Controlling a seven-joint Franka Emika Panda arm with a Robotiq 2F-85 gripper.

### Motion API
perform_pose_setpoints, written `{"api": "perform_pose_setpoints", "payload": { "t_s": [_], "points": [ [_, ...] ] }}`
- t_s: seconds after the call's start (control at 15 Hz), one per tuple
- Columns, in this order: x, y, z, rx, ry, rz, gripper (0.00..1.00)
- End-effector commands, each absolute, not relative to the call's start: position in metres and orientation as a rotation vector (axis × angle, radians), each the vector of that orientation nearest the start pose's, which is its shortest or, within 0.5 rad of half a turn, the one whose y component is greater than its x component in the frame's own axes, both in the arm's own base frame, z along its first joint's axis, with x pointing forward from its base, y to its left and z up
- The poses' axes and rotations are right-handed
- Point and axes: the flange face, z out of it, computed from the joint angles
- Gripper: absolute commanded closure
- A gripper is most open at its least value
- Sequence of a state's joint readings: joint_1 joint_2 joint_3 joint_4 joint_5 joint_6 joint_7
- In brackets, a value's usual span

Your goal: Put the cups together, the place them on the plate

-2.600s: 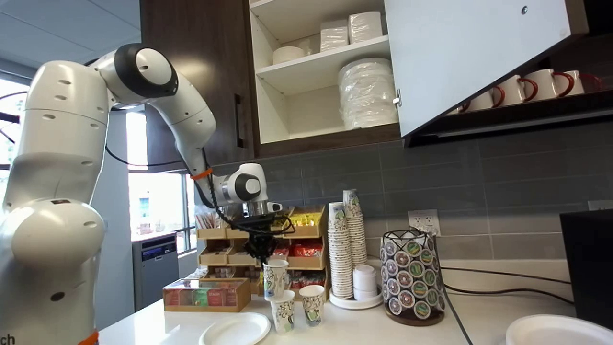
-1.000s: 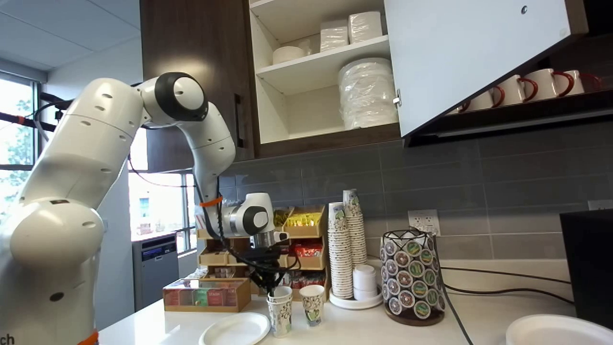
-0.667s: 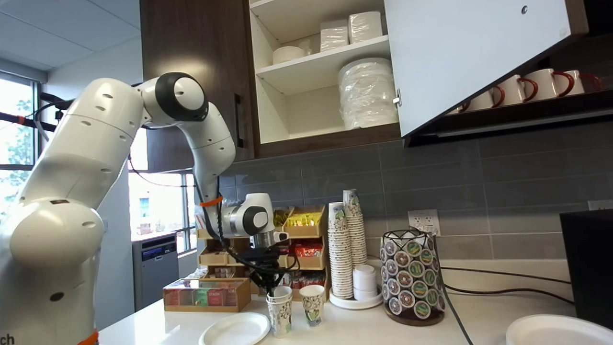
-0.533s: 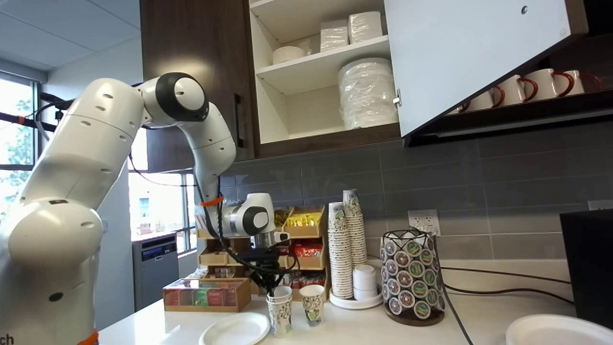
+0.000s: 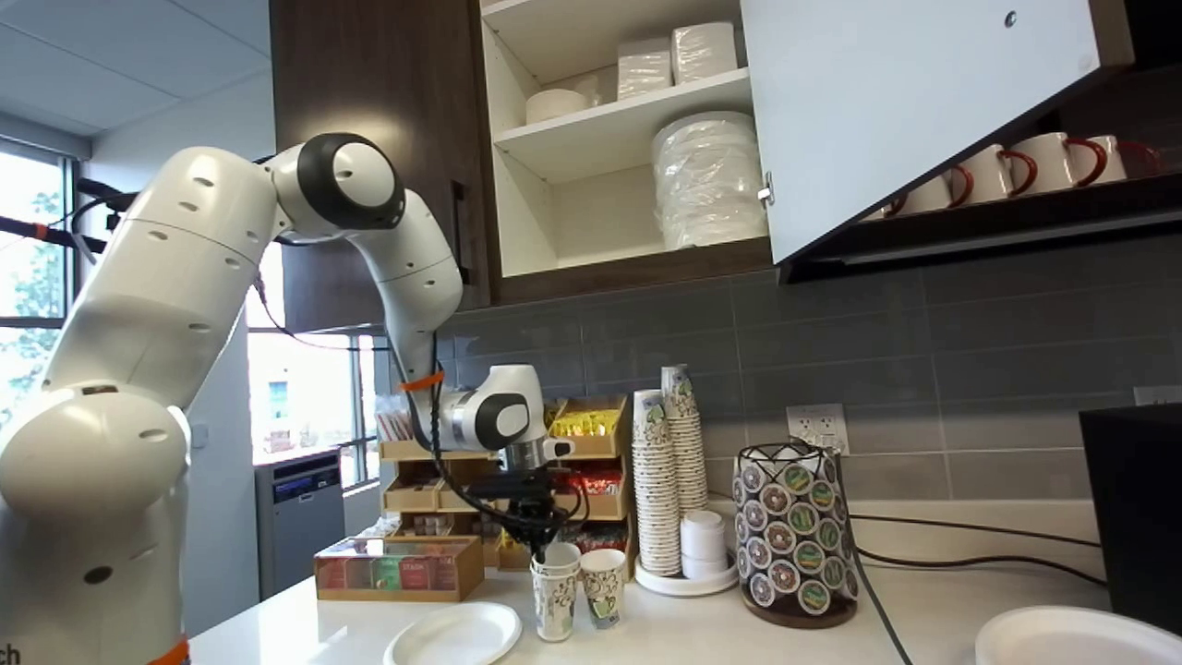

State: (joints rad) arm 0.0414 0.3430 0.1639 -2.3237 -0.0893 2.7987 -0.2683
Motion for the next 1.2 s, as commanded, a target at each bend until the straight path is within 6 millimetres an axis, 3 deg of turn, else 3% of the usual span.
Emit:
{"api": "perform_pose_setpoints", "payload": {
  "t_s": [0.0, 0.33, 0.67, 0.87, 1.13],
  "points": [
    [0.524, 0.112, 0.224, -2.99, -0.82, -0.275, 0.97],
    [0.521, 0.124, 0.258, -2.969, -0.832, -0.325, 0.97],
    [0.517, 0.138, 0.306, -2.961, -0.867, -0.39, 0.97],
    [0.518, 0.13, 0.341, -2.997, -0.873, -0.461, 0.97],
    [0.529, 0.1, 0.372, -3.074, -0.845, -0.532, 0.97]
  ]
}}
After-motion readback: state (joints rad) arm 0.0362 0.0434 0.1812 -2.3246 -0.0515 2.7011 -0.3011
